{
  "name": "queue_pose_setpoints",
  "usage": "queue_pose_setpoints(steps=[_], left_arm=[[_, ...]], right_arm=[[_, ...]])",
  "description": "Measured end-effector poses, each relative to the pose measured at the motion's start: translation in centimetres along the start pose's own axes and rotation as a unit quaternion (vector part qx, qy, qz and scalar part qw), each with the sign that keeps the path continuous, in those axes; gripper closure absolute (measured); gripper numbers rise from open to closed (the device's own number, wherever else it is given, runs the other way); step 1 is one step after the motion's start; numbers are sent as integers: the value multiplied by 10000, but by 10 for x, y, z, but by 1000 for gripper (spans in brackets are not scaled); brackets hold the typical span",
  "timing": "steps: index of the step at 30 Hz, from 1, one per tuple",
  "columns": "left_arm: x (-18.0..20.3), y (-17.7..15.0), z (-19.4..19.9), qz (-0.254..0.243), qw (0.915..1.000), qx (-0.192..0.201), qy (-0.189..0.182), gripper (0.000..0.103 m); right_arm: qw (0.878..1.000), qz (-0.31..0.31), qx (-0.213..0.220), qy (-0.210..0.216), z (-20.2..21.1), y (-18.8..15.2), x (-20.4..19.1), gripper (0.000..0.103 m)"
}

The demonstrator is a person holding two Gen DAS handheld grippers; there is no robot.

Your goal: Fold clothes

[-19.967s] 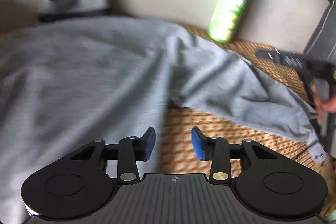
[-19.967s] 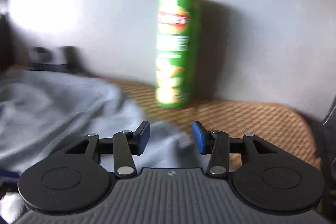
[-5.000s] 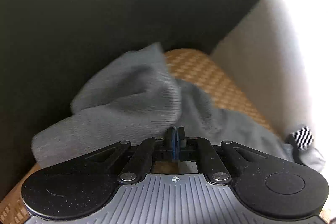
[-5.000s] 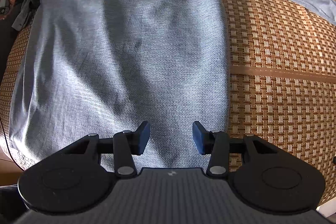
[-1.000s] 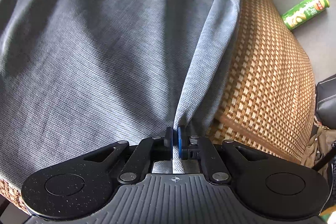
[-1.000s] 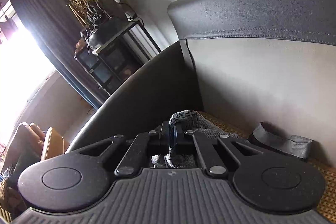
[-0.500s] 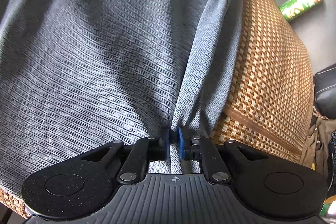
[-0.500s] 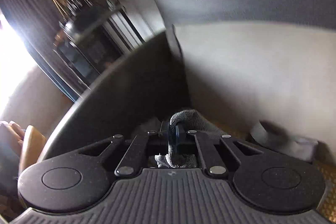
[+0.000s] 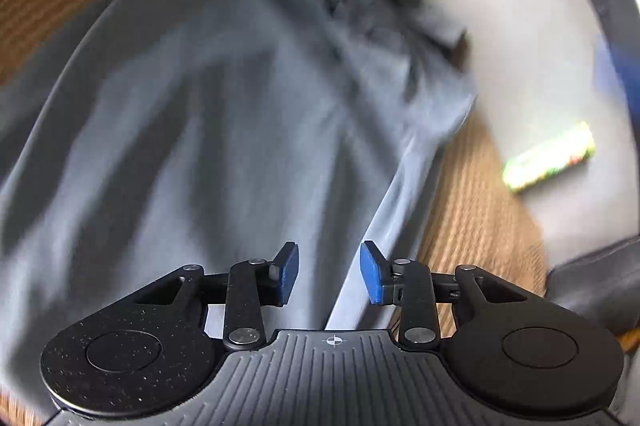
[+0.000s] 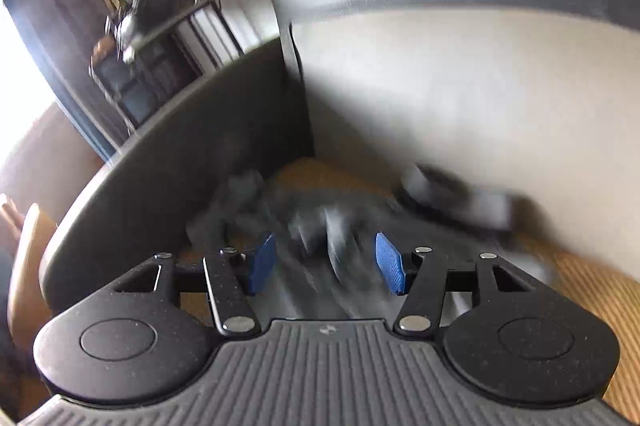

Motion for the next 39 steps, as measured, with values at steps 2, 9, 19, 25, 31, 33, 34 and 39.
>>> queue_pose_setpoints(steps=[2, 9, 19, 25, 31, 33, 34, 39], left_arm=[[14, 25, -14, -87, 9998, -39, -164, 47], [45, 69, -88, -393, 9972, -583, -247, 46], [62, 108, -139, -670, 9967, -456, 64, 44], [67, 143, -113, -515, 9978, 408, -99, 103], [37, 172, -97, -408, 9963, 713, 253, 103], [37, 171, -97, -577, 9952, 717, 346, 103], [38, 168, -95, -686, 9945, 694, 381, 103], [54, 143, -99, -1021, 9936, 401, 258, 79]], right_arm=[[9997, -108, -183, -131, 23, -57, 3, 40], [9853, -1291, -419, -1034, 113, -236, -46, 41], [9288, -2120, -237, -3031, 178, -318, -159, 38], [9022, -1859, -847, -3798, 169, -346, -142, 38], [8153, -112, -2588, -5179, 191, -372, -115, 39], [7642, 169, -2689, -5860, 217, -370, -105, 39], [7515, 147, -2510, -6100, 228, -365, -101, 39], [8053, -15, -1011, -5842, 229, -328, -108, 37]])
Point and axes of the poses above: each gripper's, at about its wrist camera, not at the fingertips, and z roughly against the way its jaws point, x to its right, y to its top, the point moved 10 cm from there along -z, roughly the way its jaws point, and after that the axes turned 10 degrees about y, right-handed, at the moved point
